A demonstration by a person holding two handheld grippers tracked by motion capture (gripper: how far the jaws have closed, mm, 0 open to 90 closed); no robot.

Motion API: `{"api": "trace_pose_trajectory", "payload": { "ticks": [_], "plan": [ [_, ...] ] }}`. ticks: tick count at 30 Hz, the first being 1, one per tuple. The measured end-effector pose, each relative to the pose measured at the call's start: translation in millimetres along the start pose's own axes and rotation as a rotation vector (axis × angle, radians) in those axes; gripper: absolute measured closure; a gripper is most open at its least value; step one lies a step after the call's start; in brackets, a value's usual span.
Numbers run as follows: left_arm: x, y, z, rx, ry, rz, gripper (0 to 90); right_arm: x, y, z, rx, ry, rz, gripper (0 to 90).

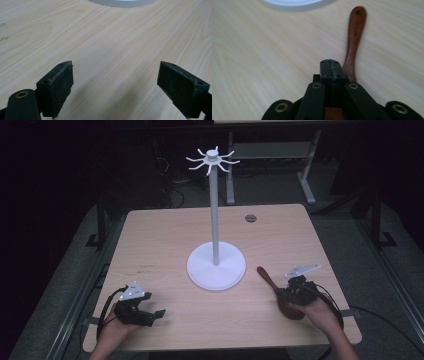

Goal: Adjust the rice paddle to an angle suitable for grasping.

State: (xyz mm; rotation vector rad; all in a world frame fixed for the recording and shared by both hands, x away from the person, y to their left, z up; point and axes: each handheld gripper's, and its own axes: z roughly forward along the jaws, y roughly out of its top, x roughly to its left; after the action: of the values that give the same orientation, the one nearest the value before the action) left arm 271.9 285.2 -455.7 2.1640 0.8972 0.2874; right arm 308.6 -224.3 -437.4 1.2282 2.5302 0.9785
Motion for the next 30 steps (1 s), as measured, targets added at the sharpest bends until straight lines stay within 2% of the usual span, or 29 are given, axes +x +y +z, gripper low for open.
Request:
{"api": "trace_pose_trajectory", "payload": {
  "ticks": [2, 3, 5, 8, 13, 15, 18, 21, 24, 26, 30],
  "plan": [
    [-0.6, 0.2, 0.3, -0.004, -0.002, -0.006, 13.0, -3.3, 3.6, 0.2, -0.003, -0.007, 0.009, 90.0],
    [-1.0, 0.2, 0.7, -0.009, -0.002, -0.011, 13.0, -10.4, 10.3, 1.0, -0.015, -0.014, 0.041, 90.0],
    [-1.8, 0.4, 1.0, -0.013, -0.003, -0.016, 13.0, -14.2, 13.6, 2.0, -0.016, -0.024, 0.046, 90.0],
    [-2.1, 0.9, 0.8, -0.002, -0.005, -0.002, 13.0, -27.4, 27.7, 8.7, -0.009, -0.043, 0.074, 90.0],
    [-2.1, 0.8, 1.5, 0.000, -0.008, -0.003, 13.0, -33.7, 48.3, 24.5, 0.043, -0.056, 0.076, 89.9],
    [-1.9, 0.4, 1.8, -0.006, -0.009, -0.006, 13.0, -36.0, 55.5, 30.7, 0.049, -0.064, 0.084, 89.9],
    [-1.4, -0.2, 1.5, -0.004, -0.009, -0.006, 13.0, -39.3, 65.3, 40.0, 0.050, -0.077, 0.067, 89.9],
    [-1.2, -0.4, 1.3, -0.004, -0.008, -0.007, 13.0, -40.7, 67.1, 44.2, 0.046, -0.081, 0.070, 89.9],
    [-0.8, -0.5, 1.9, -0.001, -0.006, -0.006, 13.0, -43.8, 65.2, 50.1, 0.064, -0.089, 0.068, 89.9],
    [-0.4, -0.6, 2.0, 0.005, -0.006, 0.004, 13.0, -47.4, 63.6, 51.7, 0.057, -0.082, 0.083, 89.9],
    [-1.0, -0.5, 3.1, 0.007, -0.009, 0.004, 13.0, -47.2, 63.7, 55.7, 0.063, -0.075, 0.082, 89.9]
  ]
}}
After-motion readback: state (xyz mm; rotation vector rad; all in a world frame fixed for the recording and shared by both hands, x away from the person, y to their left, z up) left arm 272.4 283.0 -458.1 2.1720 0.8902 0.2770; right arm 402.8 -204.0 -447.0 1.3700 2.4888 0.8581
